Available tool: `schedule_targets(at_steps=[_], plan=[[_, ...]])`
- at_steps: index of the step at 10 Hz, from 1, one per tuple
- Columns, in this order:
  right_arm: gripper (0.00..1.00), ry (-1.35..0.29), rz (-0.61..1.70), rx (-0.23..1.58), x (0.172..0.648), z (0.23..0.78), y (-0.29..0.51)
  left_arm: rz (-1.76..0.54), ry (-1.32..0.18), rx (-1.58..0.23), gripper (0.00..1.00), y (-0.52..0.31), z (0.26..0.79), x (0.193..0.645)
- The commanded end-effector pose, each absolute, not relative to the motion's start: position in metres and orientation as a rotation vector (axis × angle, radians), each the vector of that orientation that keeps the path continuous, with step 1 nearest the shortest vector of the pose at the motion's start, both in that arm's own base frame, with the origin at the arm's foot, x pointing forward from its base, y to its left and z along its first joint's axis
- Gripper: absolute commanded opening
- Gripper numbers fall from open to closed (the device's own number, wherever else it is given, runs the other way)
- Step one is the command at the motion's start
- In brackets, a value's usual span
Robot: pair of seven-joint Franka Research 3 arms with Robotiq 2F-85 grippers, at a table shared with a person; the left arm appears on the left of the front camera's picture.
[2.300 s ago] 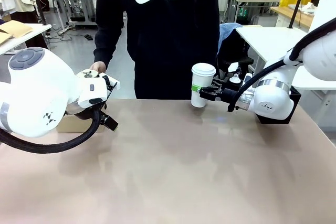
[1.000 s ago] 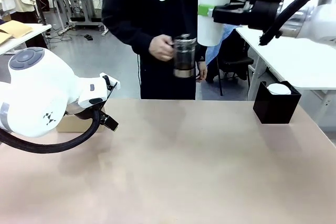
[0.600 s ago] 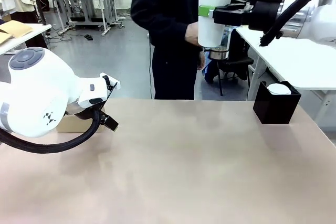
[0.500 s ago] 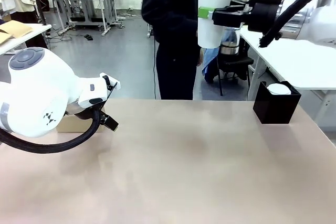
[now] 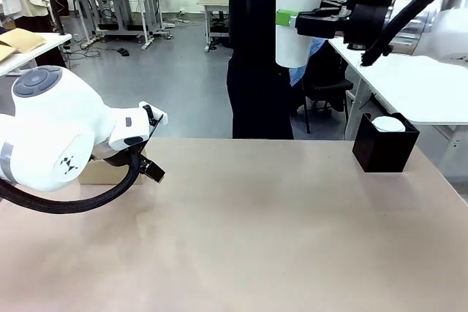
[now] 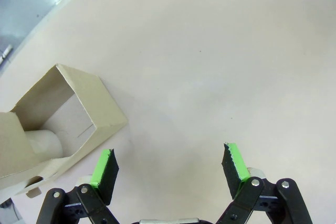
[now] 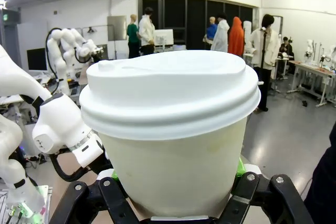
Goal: Pour a drink into a cup and package it in a carrier.
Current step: Position the Cup Carrier in the center of the table.
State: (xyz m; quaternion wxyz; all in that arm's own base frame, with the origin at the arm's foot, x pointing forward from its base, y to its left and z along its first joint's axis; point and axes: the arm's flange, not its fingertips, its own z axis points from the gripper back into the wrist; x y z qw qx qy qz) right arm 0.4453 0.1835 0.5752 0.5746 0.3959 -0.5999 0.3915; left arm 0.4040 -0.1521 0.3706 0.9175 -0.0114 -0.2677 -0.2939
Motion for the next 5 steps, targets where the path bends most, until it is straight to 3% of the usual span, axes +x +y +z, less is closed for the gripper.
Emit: schedule_targets(at_steps=[1, 5], plan=[[0.81, -1.423, 0.928, 0.931, 0.445, 0.578, 0.185, -0.605, -0.551, -0.023, 1.0, -0.152, 0.371, 0.404], [0.81, -1.423, 0.928, 0.931, 0.445, 0.578, 0.185, -0.516, -0.49, -0.085, 1.0, -0.14, 0.489, 0.394]])
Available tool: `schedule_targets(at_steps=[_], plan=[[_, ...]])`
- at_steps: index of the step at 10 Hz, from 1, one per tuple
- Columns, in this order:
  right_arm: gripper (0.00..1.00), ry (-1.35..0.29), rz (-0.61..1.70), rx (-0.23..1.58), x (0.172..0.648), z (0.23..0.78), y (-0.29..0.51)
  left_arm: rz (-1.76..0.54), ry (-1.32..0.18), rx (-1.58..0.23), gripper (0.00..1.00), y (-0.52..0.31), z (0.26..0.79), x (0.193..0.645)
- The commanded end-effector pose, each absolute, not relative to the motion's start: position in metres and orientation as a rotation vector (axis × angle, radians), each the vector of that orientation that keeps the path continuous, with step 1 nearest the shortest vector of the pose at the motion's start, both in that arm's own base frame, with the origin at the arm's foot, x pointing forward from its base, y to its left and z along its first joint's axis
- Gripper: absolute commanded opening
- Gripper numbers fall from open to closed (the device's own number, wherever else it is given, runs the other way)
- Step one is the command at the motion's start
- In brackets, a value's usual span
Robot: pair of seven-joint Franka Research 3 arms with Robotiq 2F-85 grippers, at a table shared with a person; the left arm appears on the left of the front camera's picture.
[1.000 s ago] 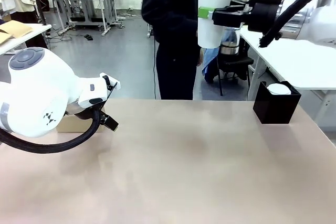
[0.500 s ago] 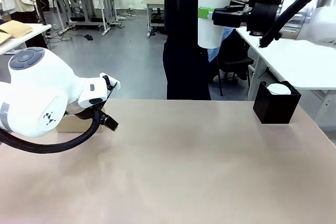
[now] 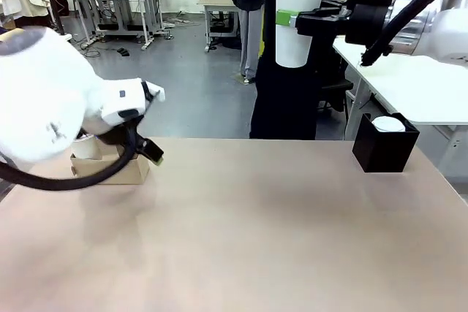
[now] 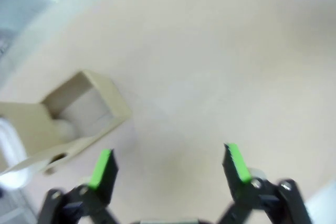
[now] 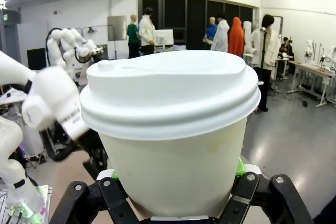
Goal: Pour a drink into a cup and package it in a carrier.
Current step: Position the Cup Carrier in the center of the table.
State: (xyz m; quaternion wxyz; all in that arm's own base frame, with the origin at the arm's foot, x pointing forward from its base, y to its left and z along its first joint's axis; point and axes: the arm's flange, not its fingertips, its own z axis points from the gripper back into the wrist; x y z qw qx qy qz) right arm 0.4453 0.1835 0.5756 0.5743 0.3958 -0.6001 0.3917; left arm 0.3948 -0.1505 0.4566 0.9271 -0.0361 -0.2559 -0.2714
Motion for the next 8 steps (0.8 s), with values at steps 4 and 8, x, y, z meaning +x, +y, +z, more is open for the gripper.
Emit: schedule_targets(at_steps=[4, 8], plan=[[0.81, -1.423, 0.928, 0.931, 0.445, 0.578, 0.185, -0.308, -0.482, -0.052, 1.0, -0.071, 0.577, 0.434], [0.81, -1.423, 0.928, 0.931, 0.445, 0.578, 0.185, -0.186, -0.391, -0.092, 1.0, -0.018, 0.559, 0.501]])
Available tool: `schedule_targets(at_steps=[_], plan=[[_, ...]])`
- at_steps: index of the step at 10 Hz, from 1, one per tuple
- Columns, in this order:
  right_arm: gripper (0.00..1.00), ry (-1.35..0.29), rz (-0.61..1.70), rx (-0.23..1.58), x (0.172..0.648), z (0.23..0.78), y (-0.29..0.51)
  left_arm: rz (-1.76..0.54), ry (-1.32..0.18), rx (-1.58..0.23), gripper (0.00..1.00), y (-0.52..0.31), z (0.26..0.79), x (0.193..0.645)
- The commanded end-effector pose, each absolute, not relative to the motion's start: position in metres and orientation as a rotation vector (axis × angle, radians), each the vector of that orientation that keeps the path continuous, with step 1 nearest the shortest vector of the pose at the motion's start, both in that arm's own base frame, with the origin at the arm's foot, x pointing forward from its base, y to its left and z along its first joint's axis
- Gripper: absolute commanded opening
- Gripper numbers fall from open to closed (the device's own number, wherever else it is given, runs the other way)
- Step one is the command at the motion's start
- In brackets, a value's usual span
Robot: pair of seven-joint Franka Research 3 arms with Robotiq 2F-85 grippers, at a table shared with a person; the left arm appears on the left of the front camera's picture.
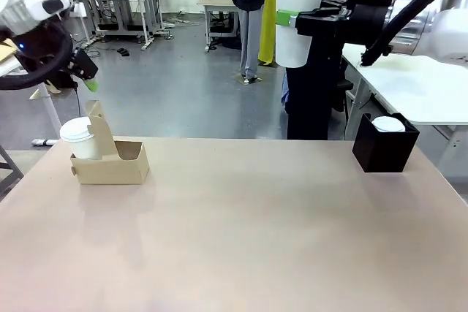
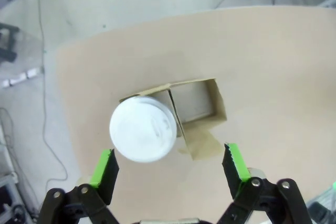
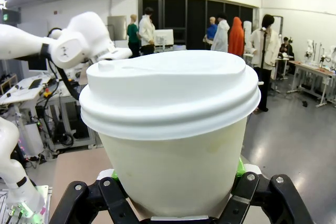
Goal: Pour a drink into a cup and package it in a carrier.
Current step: Position the Cup Carrier in the center of the table.
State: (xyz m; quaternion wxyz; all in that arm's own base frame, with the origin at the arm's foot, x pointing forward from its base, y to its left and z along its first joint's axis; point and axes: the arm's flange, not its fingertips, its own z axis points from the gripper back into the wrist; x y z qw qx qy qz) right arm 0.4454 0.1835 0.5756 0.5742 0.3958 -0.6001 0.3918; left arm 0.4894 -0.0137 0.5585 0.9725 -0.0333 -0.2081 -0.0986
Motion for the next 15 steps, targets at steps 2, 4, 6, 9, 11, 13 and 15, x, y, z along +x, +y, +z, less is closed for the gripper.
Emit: schedule_targets(at_steps=[2, 4, 6, 9, 11, 13, 15], plan=[[0.81, -1.423, 0.928, 0.931, 0.445, 0.578, 0.185, -0.135, -0.36, -0.08, 1.0, -0.014, 0.54, 0.516], [0.81, -1.423, 0.928, 0.931, 0.445, 0.578, 0.185, -0.113, -0.328, -0.043, 1.0, -0.019, 0.524, 0.524], [0.81, -1.423, 0.928, 0.931, 0.445, 0.578, 0.185, -0.111, -0.311, -0.023, 1.0, -0.025, 0.515, 0.527], [0.81, -1.423, 0.928, 0.931, 0.445, 0.578, 0.185, -0.088, -0.289, 0.016, 0.0, -0.025, 0.514, 0.535], [0.81, -1.423, 0.928, 0.931, 0.445, 0.578, 0.185, -0.091, -0.289, 0.021, 0.0, -0.024, 0.513, 0.537], [0.81, -1.423, 0.928, 0.931, 0.445, 0.578, 0.185, -0.111, -0.285, -0.022, 0.06, -0.023, 0.512, 0.542], [0.81, -1.423, 0.928, 0.931, 0.445, 0.578, 0.185, -0.118, -0.275, -0.038, 0.0, -0.021, 0.509, 0.548]])
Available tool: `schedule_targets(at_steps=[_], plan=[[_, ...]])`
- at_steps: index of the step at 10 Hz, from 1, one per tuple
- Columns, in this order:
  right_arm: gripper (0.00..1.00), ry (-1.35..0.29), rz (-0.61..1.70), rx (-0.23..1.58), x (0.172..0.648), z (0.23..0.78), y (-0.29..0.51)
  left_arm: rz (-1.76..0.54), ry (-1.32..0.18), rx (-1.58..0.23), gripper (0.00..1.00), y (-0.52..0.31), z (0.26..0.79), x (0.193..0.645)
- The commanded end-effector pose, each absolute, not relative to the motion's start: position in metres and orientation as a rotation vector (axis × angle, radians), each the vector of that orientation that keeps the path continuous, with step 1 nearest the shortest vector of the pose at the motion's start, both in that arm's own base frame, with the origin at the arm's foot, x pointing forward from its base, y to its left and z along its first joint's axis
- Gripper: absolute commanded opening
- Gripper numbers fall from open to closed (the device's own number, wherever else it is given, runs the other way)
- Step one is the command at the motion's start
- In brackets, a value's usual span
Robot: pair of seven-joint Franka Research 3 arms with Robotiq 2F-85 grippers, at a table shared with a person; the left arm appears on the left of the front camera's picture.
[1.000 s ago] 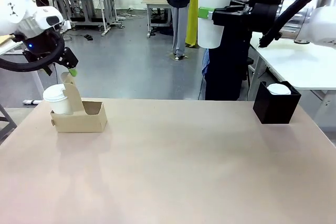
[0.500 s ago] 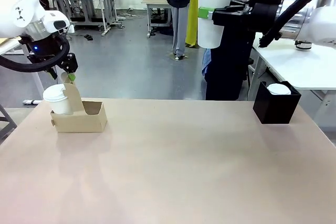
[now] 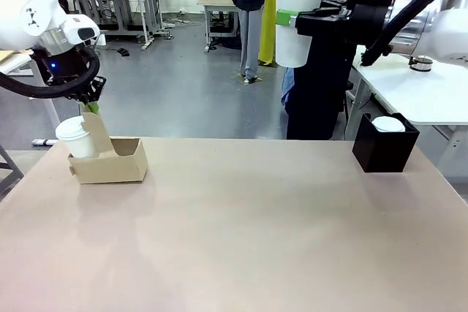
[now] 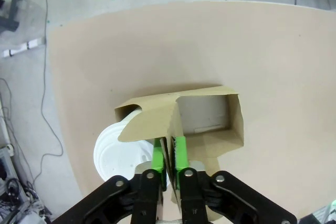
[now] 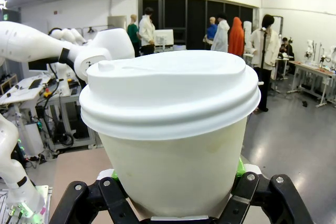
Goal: Pour a drink into a cup and package it in a carrier.
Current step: Position the Cup Carrier in the center of the table.
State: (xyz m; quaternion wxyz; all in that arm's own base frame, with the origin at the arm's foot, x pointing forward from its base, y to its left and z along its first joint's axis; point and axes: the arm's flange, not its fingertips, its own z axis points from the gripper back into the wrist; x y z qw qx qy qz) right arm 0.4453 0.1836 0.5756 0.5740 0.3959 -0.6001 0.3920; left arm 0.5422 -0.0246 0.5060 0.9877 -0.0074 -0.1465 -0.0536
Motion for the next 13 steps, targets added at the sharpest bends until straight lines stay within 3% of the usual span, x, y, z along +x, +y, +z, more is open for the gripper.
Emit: schedule_targets(at_steps=[1, 7, 10, 13], plan=[[0.81, -1.423, 0.928, 0.931, 0.445, 0.578, 0.185, -0.131, -0.268, -0.065, 0.0, -0.019, 0.508, 0.549], [0.81, -1.423, 0.928, 0.931, 0.445, 0.578, 0.185, -0.111, -0.271, -0.059, 0.02, -0.027, 0.503, 0.547], [0.81, -1.423, 0.928, 0.931, 0.445, 0.578, 0.185, -0.013, -0.305, -0.044, 0.02, -0.051, 0.563, 0.519], [0.81, -1.423, 0.928, 0.931, 0.445, 0.578, 0.185, -0.012, -0.318, -0.04, 0.02, -0.131, 0.616, 0.488]])
